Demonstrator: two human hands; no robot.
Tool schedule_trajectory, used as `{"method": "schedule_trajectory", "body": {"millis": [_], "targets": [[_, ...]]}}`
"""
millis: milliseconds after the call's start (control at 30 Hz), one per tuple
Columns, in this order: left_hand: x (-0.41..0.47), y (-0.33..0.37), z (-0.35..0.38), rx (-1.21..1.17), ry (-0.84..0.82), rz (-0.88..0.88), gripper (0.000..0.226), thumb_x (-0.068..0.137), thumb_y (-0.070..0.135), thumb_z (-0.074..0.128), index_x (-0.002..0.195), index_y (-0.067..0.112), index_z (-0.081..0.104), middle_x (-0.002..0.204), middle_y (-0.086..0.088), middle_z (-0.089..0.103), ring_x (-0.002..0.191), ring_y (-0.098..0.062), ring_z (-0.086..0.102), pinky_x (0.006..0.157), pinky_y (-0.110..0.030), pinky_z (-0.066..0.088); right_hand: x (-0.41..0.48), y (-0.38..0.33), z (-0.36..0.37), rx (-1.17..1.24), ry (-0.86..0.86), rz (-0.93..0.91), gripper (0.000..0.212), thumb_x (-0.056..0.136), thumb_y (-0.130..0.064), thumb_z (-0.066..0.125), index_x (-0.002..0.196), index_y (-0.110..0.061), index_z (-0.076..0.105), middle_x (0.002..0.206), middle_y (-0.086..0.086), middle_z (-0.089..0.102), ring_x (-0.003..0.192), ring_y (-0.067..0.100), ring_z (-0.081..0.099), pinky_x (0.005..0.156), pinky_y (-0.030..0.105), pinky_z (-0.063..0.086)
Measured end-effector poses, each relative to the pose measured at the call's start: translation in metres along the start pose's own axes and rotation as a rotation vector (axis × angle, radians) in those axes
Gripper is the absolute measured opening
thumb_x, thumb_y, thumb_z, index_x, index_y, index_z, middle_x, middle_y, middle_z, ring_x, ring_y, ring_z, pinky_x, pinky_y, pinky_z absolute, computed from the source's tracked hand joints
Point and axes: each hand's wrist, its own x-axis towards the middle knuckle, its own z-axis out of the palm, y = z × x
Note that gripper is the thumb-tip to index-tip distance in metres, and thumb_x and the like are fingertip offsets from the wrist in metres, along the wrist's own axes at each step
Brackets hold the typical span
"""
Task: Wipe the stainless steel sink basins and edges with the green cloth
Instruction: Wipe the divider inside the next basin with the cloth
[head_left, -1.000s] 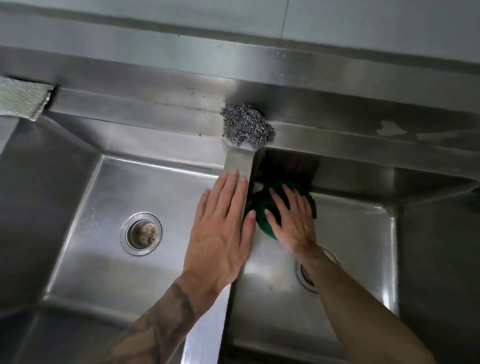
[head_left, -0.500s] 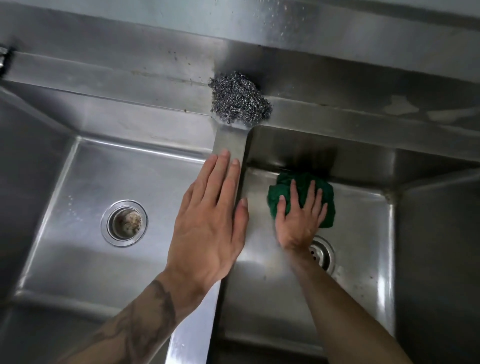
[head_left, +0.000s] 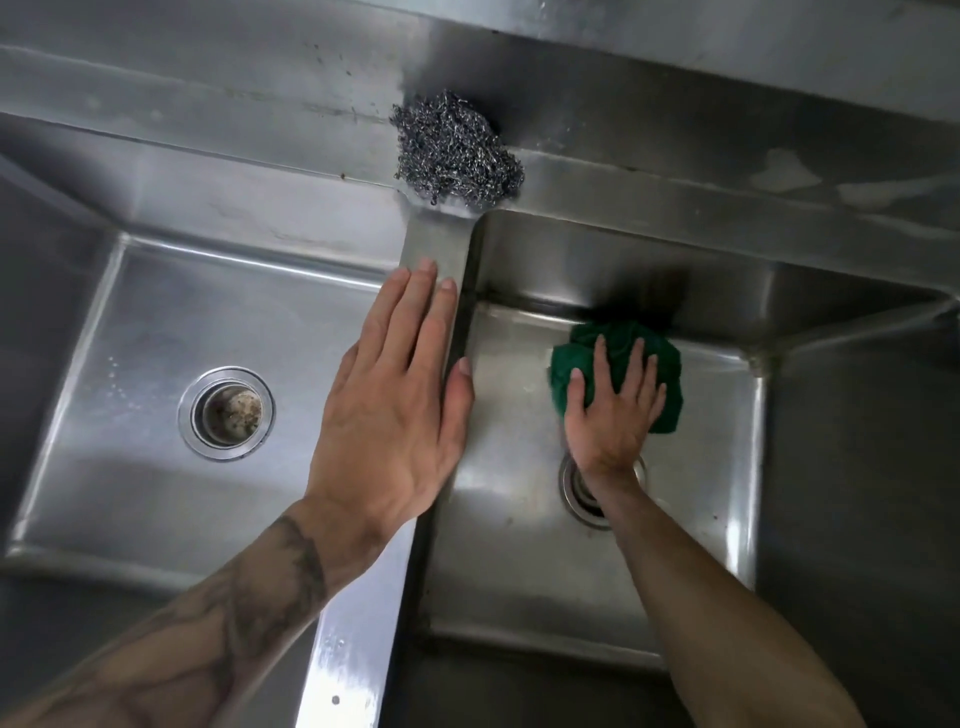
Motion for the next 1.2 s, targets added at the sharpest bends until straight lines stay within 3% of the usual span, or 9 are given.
{"method": "schedule_trajectory", "body": {"millis": [67,133,267,400,500,600,733,1000,1200], "targets": [[0.001,-0.001,0.000,0.022,-0.016,0.001,0.059,0.114,0.034,0.027,0.165,0.003,0.029,0.175,-0.012,0.023,0.164,-0.026,0.014,0.131,-0.044,0.027,-0.018,-0.033,0.006,0.007,-0.007,-0.079,0.058,0.106,-0.055,0.034,0.160,-0.033,0.038,0.170,0.014,0.026,0.157,0.037,0.022,0.127,0.059,0.015],[0.001,-0.001,0.000,0.011,-0.019,-0.009,0.059,0.114,0.034,0.028,0.165,0.003,0.028,0.175,-0.012,0.022,0.165,-0.025,0.013,0.131,-0.045,0.027,-0.044,-0.061,0.013,0.008,-0.057,-0.289,0.058,0.106,-0.054,0.038,0.160,-0.034,0.037,0.172,0.011,0.024,0.159,0.035,0.020,0.128,0.057,0.014],[-0.002,-0.002,0.000,-0.008,-0.030,-0.025,0.059,0.114,0.034,0.030,0.166,0.005,0.027,0.176,-0.010,0.020,0.165,-0.024,0.012,0.129,-0.048,0.031,-0.059,-0.043,0.011,0.028,-0.126,-0.600,0.057,0.105,-0.054,0.044,0.158,-0.036,0.041,0.171,0.008,0.027,0.158,0.032,0.024,0.127,0.055,0.019],[0.000,-0.001,0.000,0.026,-0.035,-0.018,0.060,0.114,0.035,0.028,0.166,0.005,0.025,0.176,-0.010,0.019,0.165,-0.023,0.010,0.130,-0.045,0.029,0.001,-0.013,0.006,-0.005,-0.011,-0.369,0.055,0.097,-0.056,0.054,0.144,-0.028,0.060,0.149,0.020,0.048,0.142,0.042,0.044,0.121,0.058,0.028],[0.000,-0.001,0.000,0.032,-0.038,-0.019,0.060,0.113,0.035,0.028,0.166,0.005,0.026,0.176,-0.010,0.019,0.165,-0.023,0.011,0.130,-0.044,0.029,0.003,-0.041,0.012,-0.025,-0.007,-0.259,0.060,0.096,-0.057,0.051,0.150,-0.032,0.051,0.154,0.020,0.041,0.147,0.043,0.035,0.123,0.060,0.022],[-0.001,-0.002,0.000,0.014,-0.033,-0.025,0.060,0.114,0.035,0.029,0.165,0.005,0.027,0.176,-0.011,0.020,0.165,-0.024,0.011,0.130,-0.046,0.029,-0.044,-0.059,0.016,-0.019,-0.038,-0.382,0.061,0.100,-0.054,0.047,0.158,-0.038,0.039,0.169,0.017,0.026,0.157,0.041,0.021,0.126,0.060,0.014],[-0.001,0.001,-0.002,0.002,-0.045,-0.036,0.061,0.113,0.035,0.030,0.165,0.005,0.027,0.176,-0.010,0.019,0.165,-0.023,0.011,0.128,-0.049,0.031,-0.103,-0.039,0.016,0.022,-0.061,-0.554,0.055,0.101,-0.048,0.054,0.155,-0.039,0.046,0.166,0.016,0.034,0.154,0.042,0.029,0.122,0.063,0.023],[0.000,0.000,-0.002,-0.019,-0.023,-0.041,0.061,0.112,0.035,0.034,0.165,0.005,0.029,0.175,-0.011,0.022,0.164,-0.024,0.013,0.128,-0.047,0.032,0.001,-0.084,0.023,0.029,0.012,-0.409,0.054,0.101,-0.047,0.053,0.154,-0.037,0.048,0.164,0.014,0.037,0.153,0.038,0.031,0.123,0.057,0.021],[0.000,0.001,-0.003,0.000,-0.042,-0.041,0.062,0.111,0.035,0.033,0.165,0.005,0.027,0.176,-0.010,0.020,0.165,-0.024,0.012,0.129,-0.046,0.030,-0.118,-0.037,0.012,0.046,-0.140,-0.605,0.058,0.102,-0.046,0.053,0.158,-0.037,0.042,0.172,0.011,0.024,0.159,0.034,0.019,0.125,0.060,0.018]]}}
